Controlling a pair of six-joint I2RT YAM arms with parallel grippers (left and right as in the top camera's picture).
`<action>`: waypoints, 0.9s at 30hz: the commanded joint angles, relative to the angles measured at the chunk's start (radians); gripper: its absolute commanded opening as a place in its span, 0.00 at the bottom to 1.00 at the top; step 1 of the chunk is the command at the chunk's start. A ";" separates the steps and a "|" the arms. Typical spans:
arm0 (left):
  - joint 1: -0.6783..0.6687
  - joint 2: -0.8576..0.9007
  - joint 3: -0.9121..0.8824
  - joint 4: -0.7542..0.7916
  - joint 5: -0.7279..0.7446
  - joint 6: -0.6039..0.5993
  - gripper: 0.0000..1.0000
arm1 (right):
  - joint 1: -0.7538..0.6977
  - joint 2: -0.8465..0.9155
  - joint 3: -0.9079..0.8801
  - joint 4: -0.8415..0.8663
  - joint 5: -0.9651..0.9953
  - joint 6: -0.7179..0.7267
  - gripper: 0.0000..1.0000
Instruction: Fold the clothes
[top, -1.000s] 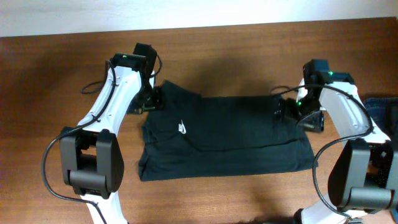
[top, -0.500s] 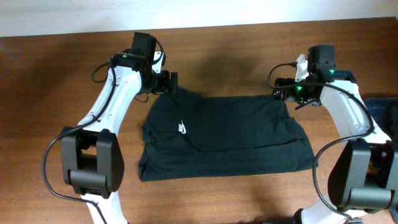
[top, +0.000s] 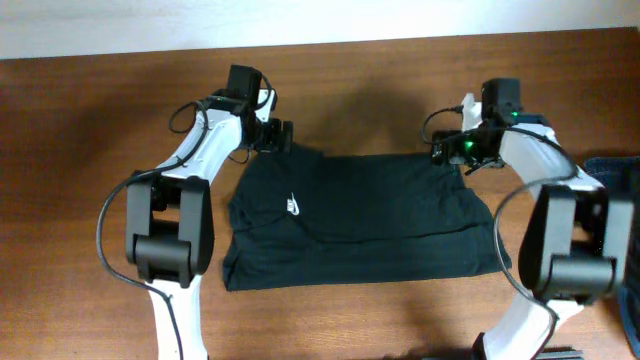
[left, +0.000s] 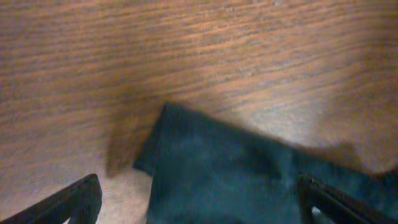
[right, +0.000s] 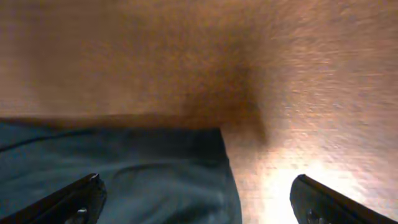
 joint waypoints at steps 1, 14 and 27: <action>0.003 0.002 0.011 0.022 0.015 0.020 0.96 | -0.005 0.039 0.013 0.024 -0.014 -0.032 0.99; 0.002 0.035 0.011 0.063 0.031 0.020 0.75 | -0.005 0.076 0.013 0.081 -0.014 -0.031 0.64; 0.002 0.045 0.011 0.077 0.038 0.020 0.34 | -0.005 0.076 0.013 0.081 -0.016 -0.031 0.43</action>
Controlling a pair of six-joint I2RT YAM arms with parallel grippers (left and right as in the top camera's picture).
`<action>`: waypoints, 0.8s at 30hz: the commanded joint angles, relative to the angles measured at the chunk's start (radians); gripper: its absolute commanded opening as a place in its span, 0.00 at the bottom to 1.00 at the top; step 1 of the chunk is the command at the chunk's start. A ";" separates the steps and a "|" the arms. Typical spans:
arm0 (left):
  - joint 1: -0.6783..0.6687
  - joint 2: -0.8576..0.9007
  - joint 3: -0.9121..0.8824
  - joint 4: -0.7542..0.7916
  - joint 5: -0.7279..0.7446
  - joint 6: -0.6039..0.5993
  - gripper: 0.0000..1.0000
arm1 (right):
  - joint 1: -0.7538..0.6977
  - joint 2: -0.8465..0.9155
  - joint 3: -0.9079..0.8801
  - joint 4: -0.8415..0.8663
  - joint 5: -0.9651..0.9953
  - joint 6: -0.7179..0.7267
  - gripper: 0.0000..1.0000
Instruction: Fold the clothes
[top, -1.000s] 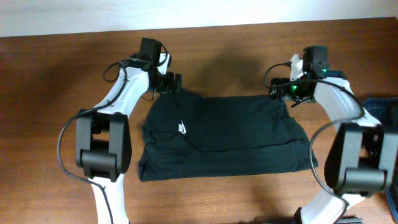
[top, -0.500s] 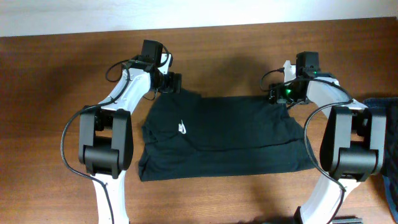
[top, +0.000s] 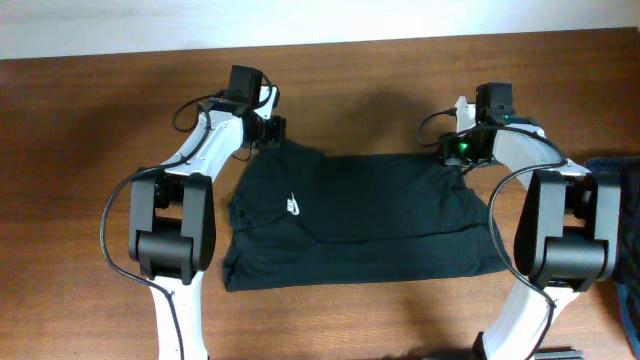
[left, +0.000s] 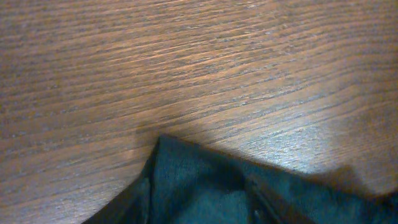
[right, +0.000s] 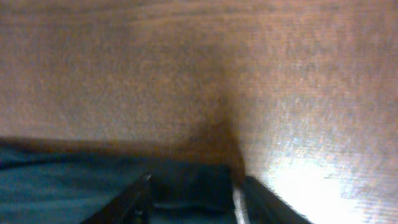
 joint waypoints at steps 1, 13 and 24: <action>0.002 0.022 0.011 0.005 0.030 0.010 0.22 | -0.005 0.019 0.012 0.003 -0.011 0.001 0.38; 0.009 0.016 0.034 -0.001 0.043 0.010 0.00 | -0.005 0.018 0.030 0.001 -0.025 0.001 0.04; 0.068 -0.006 0.045 -0.035 0.036 0.009 0.00 | -0.006 0.018 0.040 0.008 -0.005 0.000 0.04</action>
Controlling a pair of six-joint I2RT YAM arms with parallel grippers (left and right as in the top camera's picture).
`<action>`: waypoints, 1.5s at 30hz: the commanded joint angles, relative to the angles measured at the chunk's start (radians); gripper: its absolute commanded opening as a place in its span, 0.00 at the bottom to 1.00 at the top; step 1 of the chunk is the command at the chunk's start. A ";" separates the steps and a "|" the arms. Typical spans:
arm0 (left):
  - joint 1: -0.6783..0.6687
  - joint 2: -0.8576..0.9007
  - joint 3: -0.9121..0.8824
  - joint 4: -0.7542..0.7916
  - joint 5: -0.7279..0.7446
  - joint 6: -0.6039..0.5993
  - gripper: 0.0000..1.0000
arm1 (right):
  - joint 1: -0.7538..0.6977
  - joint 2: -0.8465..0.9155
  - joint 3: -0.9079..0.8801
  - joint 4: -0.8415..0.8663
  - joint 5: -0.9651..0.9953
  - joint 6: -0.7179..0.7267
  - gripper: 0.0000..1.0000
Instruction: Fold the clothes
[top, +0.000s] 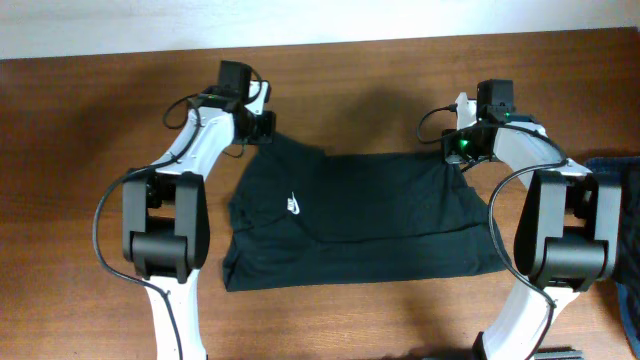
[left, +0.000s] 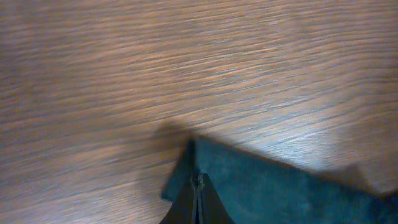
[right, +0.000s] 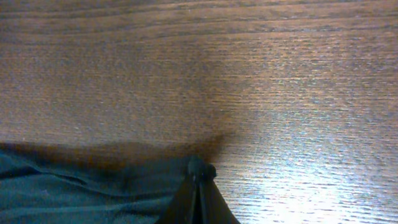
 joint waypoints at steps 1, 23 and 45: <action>0.027 -0.009 0.018 -0.014 0.011 0.005 0.00 | -0.006 0.018 0.022 0.006 0.009 0.000 0.04; 0.039 -0.166 0.018 -0.153 0.011 0.005 0.00 | -0.006 -0.132 0.025 -0.114 0.036 0.000 0.04; 0.038 -0.240 0.018 -0.542 0.011 0.005 0.00 | -0.005 -0.179 0.025 -0.445 0.036 0.001 0.04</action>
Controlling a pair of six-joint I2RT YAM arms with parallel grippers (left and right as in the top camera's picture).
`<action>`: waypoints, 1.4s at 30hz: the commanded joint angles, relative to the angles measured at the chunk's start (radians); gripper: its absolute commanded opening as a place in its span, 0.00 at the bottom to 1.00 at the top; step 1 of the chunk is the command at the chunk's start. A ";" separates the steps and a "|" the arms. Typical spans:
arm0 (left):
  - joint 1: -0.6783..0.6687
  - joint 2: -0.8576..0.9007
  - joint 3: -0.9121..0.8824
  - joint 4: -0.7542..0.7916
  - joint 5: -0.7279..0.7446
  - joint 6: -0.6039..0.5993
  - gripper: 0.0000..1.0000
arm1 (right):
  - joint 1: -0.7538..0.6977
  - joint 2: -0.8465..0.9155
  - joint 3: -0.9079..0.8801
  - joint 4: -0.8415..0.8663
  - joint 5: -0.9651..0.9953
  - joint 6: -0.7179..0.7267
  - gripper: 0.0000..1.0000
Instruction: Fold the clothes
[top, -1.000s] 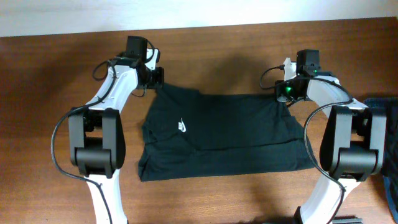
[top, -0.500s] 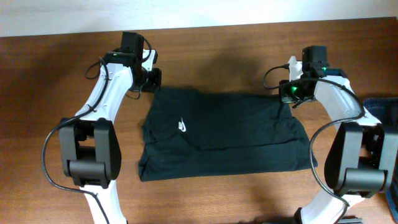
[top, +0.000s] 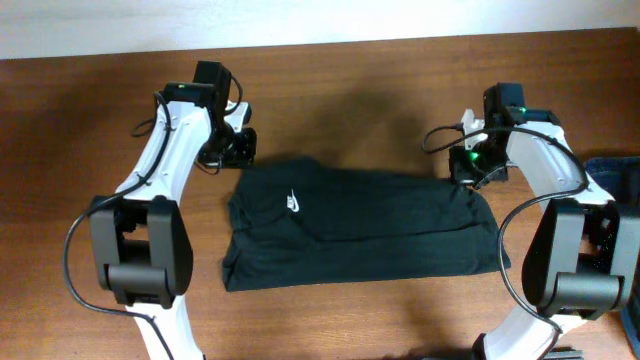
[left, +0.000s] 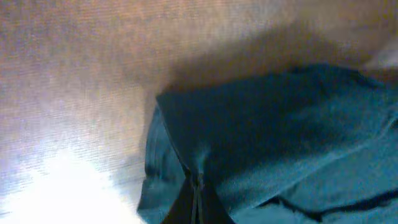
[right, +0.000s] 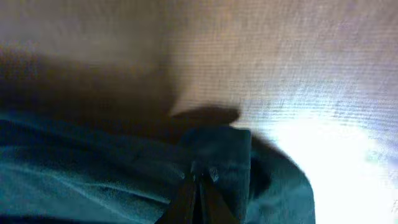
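A dark garment (top: 360, 225) with a small white logo lies flat on the wooden table (top: 350, 90) in the overhead view. My left gripper (top: 238, 150) is shut on its far left corner, and the pinched cloth (left: 249, 124) hangs lifted in the left wrist view. At the far right corner my right gripper (top: 472, 165) is shut on the cloth (right: 214, 149) too. Both corners are raised and drawn toward the near side, over the rest of the garment.
A blue object (top: 615, 175) shows at the right edge of the table. Bare wood runs behind and to both sides of the garment. A pale wall band (top: 300, 20) lies along the far edge.
Both grippers, shut on the far corners, have moved toward the near side and lifted. The garment's far edge has come with them, so it now looks shorter front to back.
First both grippers stood open over the far corners of the garment. Then the jaws were narrowed round the corners. Then they were shut on the cloth at table level. Now both corners are raised and carried nearer.
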 joint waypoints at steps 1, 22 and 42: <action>0.002 -0.055 0.016 -0.041 0.011 0.004 0.00 | -0.005 -0.026 0.018 -0.028 0.013 0.000 0.04; -0.016 -0.061 -0.004 -0.254 0.010 0.004 0.00 | -0.005 -0.026 0.018 -0.171 0.082 0.060 0.04; -0.030 -0.061 -0.187 -0.156 -0.002 0.001 0.00 | -0.005 -0.026 -0.047 -0.163 0.092 0.095 0.04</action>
